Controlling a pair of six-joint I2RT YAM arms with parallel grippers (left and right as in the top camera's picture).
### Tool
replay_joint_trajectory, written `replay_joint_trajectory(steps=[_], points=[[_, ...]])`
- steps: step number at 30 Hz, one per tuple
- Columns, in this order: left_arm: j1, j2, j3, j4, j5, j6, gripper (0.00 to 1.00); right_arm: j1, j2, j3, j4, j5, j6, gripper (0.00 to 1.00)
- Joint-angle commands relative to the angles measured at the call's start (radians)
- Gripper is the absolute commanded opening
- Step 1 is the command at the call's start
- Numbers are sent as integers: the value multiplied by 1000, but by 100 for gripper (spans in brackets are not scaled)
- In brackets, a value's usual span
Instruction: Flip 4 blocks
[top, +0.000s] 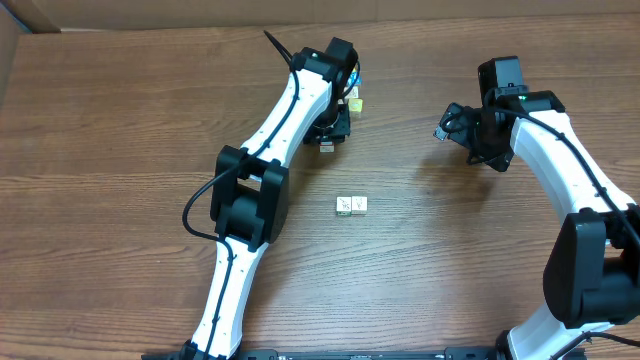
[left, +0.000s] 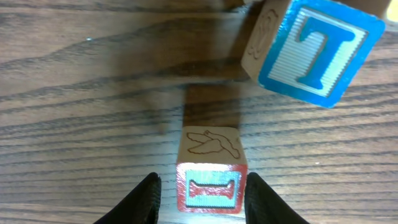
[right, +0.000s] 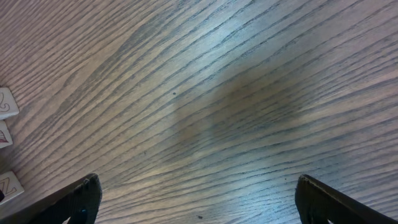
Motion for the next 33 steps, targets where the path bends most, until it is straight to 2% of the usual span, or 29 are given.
replay_joint_trajectory(steps=[1,7,8,10,12,14,20,22,23,26,33], points=[[-8,0,-12,4,-13,-5,35,-2,-3,11,6,10,-4,100],[-9,0,-60,40,-13,27,33,-2,-3,11,6,10,-4,100],[-8,0,-64,46,-13,34,30,-2,-3,11,6,9,-4,100],[-8,-1,-62,48,-13,52,17,-2,-3,11,6,9,-4,100],[-6,-2,-48,43,-13,58,12,-2,-3,11,6,10,-4,100],[-6,-2,-33,41,-13,58,14,-2,-3,11,6,9,-4,100],[-6,-2,-27,42,-13,60,33,-2,-3,11,6,9,-4,100],[-6,-2,-27,42,-13,64,53,-2,-3,11,6,9,-4,100],[-6,-2,-27,42,-12,72,56,-2,-3,11,6,9,-4,100],[-6,-2,-27,36,-13,84,55,-2,-3,11,6,9,-4,100],[-6,-2,-23,40,-13,85,41,-2,-3,11,6,9,-4,100]])
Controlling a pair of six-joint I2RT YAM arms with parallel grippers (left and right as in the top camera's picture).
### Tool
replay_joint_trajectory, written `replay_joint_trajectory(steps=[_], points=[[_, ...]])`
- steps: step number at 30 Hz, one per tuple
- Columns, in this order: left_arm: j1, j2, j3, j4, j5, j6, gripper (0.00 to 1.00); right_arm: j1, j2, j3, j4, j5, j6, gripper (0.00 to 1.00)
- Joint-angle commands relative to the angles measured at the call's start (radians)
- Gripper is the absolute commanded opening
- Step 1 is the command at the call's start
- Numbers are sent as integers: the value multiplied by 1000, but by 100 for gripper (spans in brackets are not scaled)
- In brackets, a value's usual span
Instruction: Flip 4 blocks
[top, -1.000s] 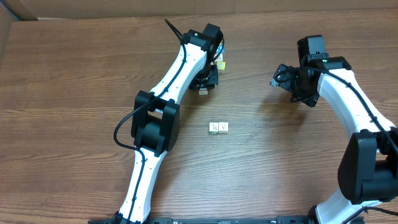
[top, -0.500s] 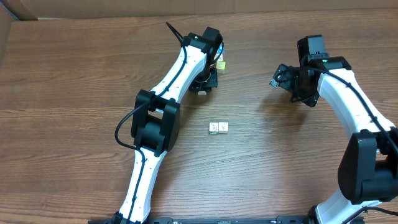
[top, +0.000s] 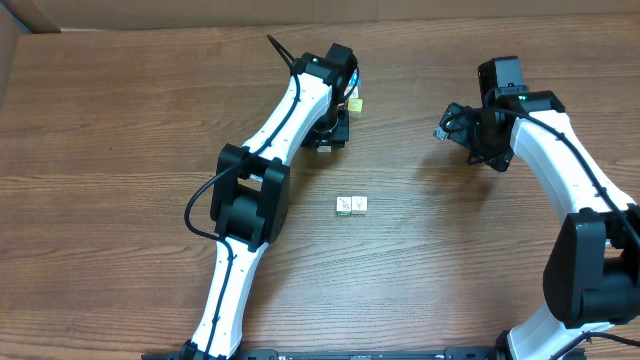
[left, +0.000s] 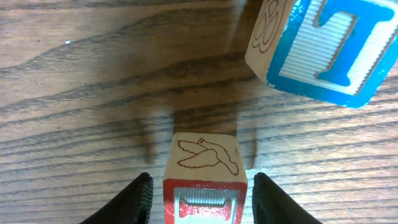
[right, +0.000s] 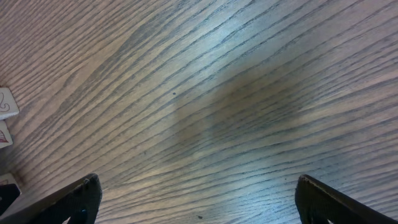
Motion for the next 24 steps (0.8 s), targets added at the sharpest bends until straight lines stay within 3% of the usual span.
replay_joint_trajectory(steps=[1,11,24], points=[[-5,-2,33,1,-10,20,41,-2,-3,11,5,9,-4,100],[-6,-2,114,-48,-2,57,40,-2,-3,11,5,9,-4,100],[-9,-1,23,-6,-11,56,38,-2,-3,11,5,9,-4,100]])
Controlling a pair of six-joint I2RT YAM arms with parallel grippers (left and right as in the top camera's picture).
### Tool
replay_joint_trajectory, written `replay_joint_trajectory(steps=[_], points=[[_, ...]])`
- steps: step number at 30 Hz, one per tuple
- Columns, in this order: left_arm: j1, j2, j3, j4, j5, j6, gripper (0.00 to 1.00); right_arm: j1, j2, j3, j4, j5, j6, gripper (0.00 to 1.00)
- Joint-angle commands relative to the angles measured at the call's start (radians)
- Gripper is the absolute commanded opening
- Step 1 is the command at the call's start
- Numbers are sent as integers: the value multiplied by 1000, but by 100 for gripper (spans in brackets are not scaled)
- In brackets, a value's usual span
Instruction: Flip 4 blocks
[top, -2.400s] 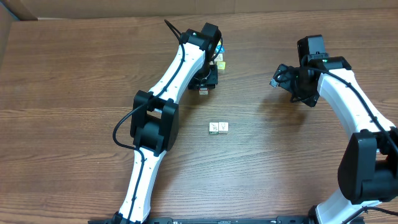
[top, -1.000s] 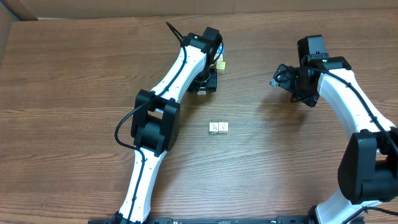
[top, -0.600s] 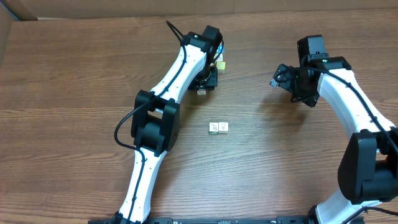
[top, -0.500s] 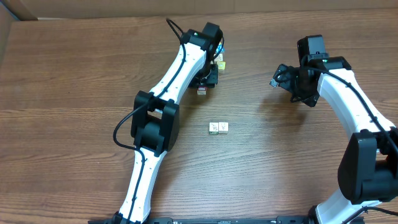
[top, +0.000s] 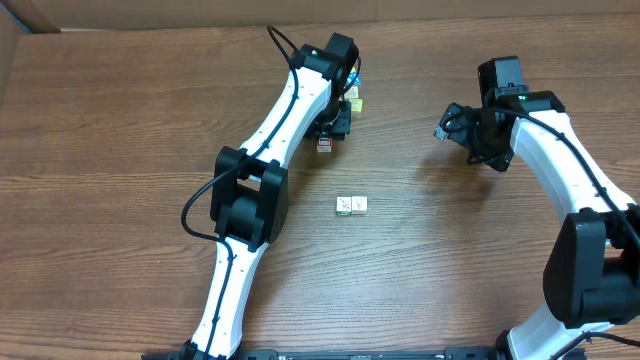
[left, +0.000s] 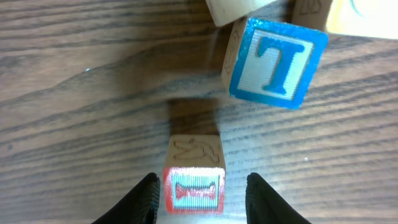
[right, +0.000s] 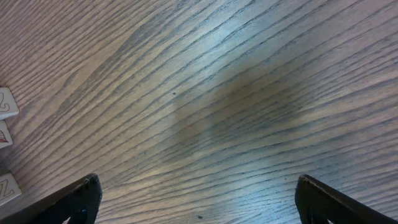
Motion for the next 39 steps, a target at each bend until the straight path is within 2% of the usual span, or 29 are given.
replay_joint_trajectory(steps=[1,21,39], points=[[-9,-1,-50,18,-11,14,38,-2,-3,11,5,10,-4,100],[0,-3,-36,14,-9,-8,32,-2,-3,11,5,10,-4,100],[13,-3,-8,-5,-9,-39,31,-2,-3,11,5,10,-4,100]])
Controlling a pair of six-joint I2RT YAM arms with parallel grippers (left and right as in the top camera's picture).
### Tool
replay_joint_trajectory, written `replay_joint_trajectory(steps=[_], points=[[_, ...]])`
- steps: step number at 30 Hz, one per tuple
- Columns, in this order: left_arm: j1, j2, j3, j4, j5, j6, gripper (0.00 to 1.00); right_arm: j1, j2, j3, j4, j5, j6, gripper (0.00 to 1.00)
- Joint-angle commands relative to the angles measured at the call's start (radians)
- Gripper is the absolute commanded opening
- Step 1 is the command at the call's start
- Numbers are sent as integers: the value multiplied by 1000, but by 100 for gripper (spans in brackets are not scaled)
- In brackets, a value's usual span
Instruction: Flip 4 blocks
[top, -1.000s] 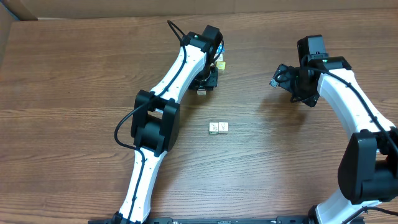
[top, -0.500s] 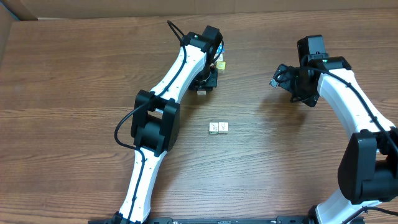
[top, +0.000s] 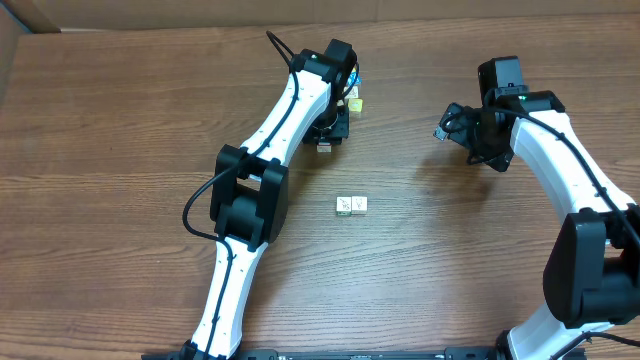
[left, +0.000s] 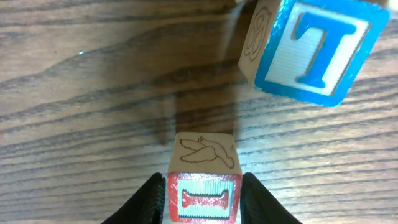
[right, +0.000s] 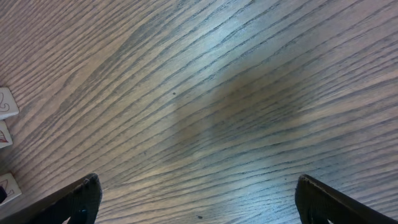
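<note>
A small wooden block (left: 203, 198) with a red-framed letter I on the face toward me and a bird drawing on its far side sits between the black fingers (left: 152, 199) of my left gripper (top: 328, 135), which is shut on its two sides. A larger-looking blue T block (left: 314, 50) lies tilted just beyond it to the right. Two pale blocks (top: 351, 205) lie side by side in the middle of the table. My right gripper (right: 199, 199) hangs open over bare wood at the right (top: 462, 135), holding nothing.
More blocks, one with yellow, crowd behind the left gripper (top: 352, 98). Edges of pale blocks (right: 5, 102) show at the left border of the right wrist view. The wooden table (top: 120, 150) is bare on the left side.
The left wrist camera has come lower and closer to the red I block. The fingers, which stood slightly off its sides, now press against them. The right arm has not moved.
The left gripper straddled the red I block beside the blue T block. Then it sat closer, with the block partly out of frame. Then it was higher, fingers off the block. Now it is down again and shut on it. The right gripper stayed open.
</note>
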Motion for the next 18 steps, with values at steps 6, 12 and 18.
replay_joint_trajectory(steps=[6,12,18], points=[[10,-4,25,-5,-9,-14,12,-2,-3,11,6,10,-4,100],[10,-38,25,-17,-10,-18,8,-2,-3,11,6,10,-4,100],[10,-133,24,-77,-10,-18,9,-2,-3,11,6,9,-4,100]])
